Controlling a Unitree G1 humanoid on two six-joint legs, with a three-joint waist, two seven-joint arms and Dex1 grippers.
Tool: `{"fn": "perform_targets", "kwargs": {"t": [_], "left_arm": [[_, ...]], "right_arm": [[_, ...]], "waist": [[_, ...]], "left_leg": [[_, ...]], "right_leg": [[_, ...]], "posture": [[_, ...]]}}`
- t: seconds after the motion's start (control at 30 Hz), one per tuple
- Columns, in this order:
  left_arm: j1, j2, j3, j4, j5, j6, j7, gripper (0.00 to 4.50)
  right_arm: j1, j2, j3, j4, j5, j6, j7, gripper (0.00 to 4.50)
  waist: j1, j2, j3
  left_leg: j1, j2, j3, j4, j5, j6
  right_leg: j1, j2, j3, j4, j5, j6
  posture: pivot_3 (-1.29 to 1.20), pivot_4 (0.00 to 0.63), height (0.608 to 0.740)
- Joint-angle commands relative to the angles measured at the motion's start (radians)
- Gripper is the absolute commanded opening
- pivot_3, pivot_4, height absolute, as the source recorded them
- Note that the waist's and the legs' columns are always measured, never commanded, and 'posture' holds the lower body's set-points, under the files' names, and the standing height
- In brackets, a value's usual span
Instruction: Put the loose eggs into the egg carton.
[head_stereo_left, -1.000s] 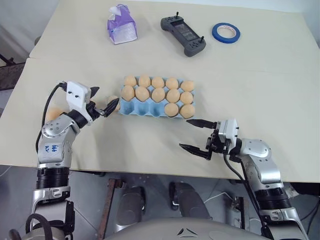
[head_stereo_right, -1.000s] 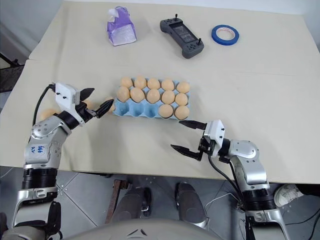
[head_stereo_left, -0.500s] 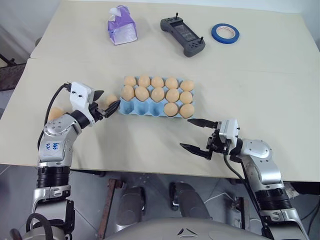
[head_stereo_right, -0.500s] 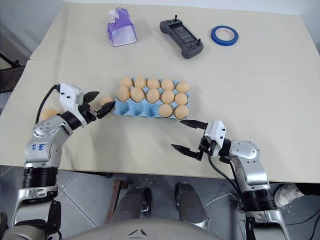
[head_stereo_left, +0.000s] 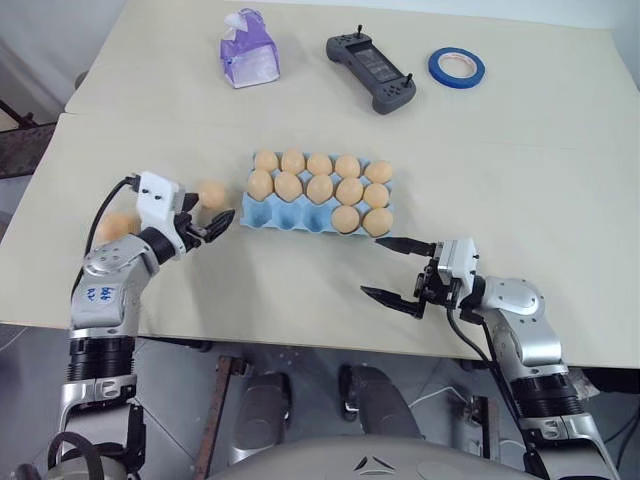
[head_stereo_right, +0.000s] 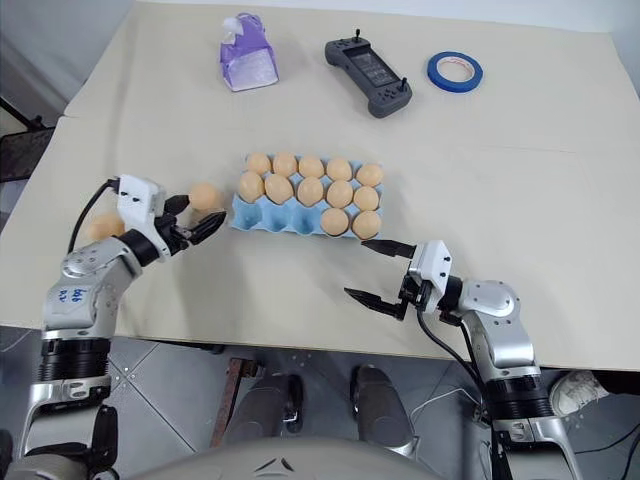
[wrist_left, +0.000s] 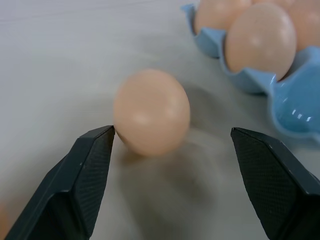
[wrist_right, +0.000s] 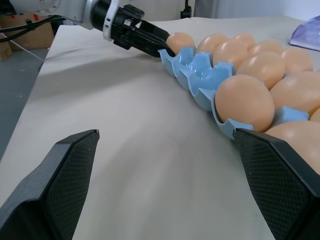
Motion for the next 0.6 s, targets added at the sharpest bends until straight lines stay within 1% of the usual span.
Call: {"fn": "perform_targets", "kwargs": {"t": [0.03, 0.23, 0.33, 0.5, 0.53, 0.6], "left_arm": [[-0.026, -0.003, 0.002, 0.018, 0.006, -0.019, -0.002, 3.92], [-0.04, -0.024, -0.007, 0.077, 0.011, -0.049, -0.011, 3.92], [-0.042, -0.03, -0.011, 0.096, 0.016, -0.068, -0.014, 3.36], [-0.045, -0.045, 0.0, 0.11, 0.013, -0.111, -0.012, 1.78], [-0.042, -0.047, 0.002, 0.11, 0.012, -0.122, -0.013, 1.54], [-0.029, -0.045, 0.01, 0.102, 0.013, -0.157, -0.015, 1.24]], "right_arm": [[-0.008, -0.002, 0.0, -0.013, 0.004, -0.014, -0.002, 4.5], [-0.004, 0.0, 0.005, -0.024, 0.003, -0.002, -0.008, 4.5], [-0.003, 0.0, 0.009, -0.027, 0.004, 0.001, -0.011, 4.5], [-0.004, -0.001, 0.017, -0.025, 0.004, 0.0, -0.012, 4.5], [-0.004, -0.002, 0.019, -0.025, 0.004, 0.001, -0.012, 4.5], [-0.003, -0.004, 0.023, -0.025, 0.004, 0.002, -0.011, 4.5]], "waist": [[-0.005, 0.0, 0.0], [-0.002, 0.0, 0.0], [-0.001, 0.0, 0.0], [-0.001, 0.0, 0.0], [-0.001, 0.0, 0.0], [-0.001, 0.0, 0.0]], "left_leg": [[0.0, 0.0, 0.0, 0.0, 0.0, 0.0], [0.0, 0.0, 0.0, 0.0, 0.0, 0.0], [0.0, 0.0, 0.0, 0.001, 0.0, 0.0], [0.0, 0.0, 0.0, 0.001, 0.0, 0.0], [0.0, 0.0, 0.0, 0.001, 0.0, 0.0], [0.0, 0.0, 0.0, 0.001, 0.0, 0.0]], "right_leg": [[0.0, 0.0, 0.0, 0.0, 0.0, 0.0], [-0.001, 0.0, 0.0, 0.001, 0.0, 0.0], [0.0, 0.0, 0.0, 0.001, 0.0, 0.0], [0.0, 0.0, 0.0, 0.001, 0.0, 0.0], [0.0, 0.0, 0.0, 0.001, 0.0, 0.0], [0.0, 0.0, 0.0, 0.001, 0.0, 0.0]], "posture": [[0.0, 0.15, 0.74], [0.0, 0.15, 0.74], [0.0, 0.15, 0.74], [0.0, 0.15, 0.74], [0.0, 0.15, 0.74], [0.0, 0.15, 0.74]]}}
